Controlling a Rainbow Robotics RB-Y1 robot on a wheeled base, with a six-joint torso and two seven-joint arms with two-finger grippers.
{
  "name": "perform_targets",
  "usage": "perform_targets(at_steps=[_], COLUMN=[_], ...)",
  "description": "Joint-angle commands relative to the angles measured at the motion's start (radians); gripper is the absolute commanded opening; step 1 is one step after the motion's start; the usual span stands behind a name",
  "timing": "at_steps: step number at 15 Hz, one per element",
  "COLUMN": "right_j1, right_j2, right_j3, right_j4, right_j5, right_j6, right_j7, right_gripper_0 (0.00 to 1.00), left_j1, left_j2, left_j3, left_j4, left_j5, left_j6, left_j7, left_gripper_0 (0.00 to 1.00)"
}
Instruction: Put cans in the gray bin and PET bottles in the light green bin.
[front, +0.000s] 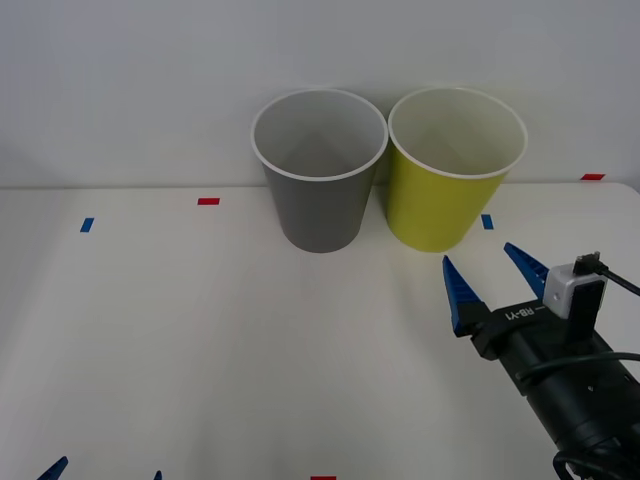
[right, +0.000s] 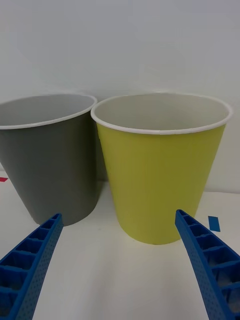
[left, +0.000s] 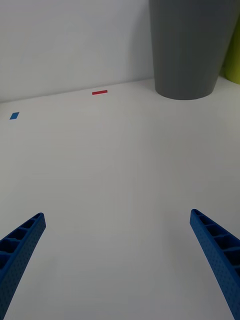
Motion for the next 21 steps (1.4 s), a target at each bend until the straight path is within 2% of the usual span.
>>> perform_targets(at_steps=[1,2,3,7,21], right_j1=[0.020,0.025,0.042,0.127,0.526], right_j2=[-0.013,-0.021,-0.013,0.037,-0.016], right_j3=[-0.001,0.002,0.004,-0.012,-0.038], right_j4=[0.000,0.002,0.009,0.152,0.155], right_j5=[0.072,0.103,0.100,0.106,0.003], right_j6=[-0.001,-0.002,-0.021,-0.252,-0.481], right_j7=[-0.004,-0.009,-0.010,0.005,0.030], right_gripper_0=[0.76,0.76,0.76,0.76,0.76], left_j1=[0.000,0.000,0.000,0.000,0.000], left_j2=[0.000,0.000,0.000,0.000,0.000], left_j3=[0.000,0.000,0.000,0.000,0.000], left_j4=[0.000,0.000,0.000,0.000,0.000], left_j5=[0.000,0.000,0.000,0.000,0.000], left_j6=[0.000,0.000,0.000,0.000,0.000], left_j7=[0.000,0.000,0.000,0.000,0.000], left_gripper_0=[1.00,1.00,1.00,1.00,1.00])
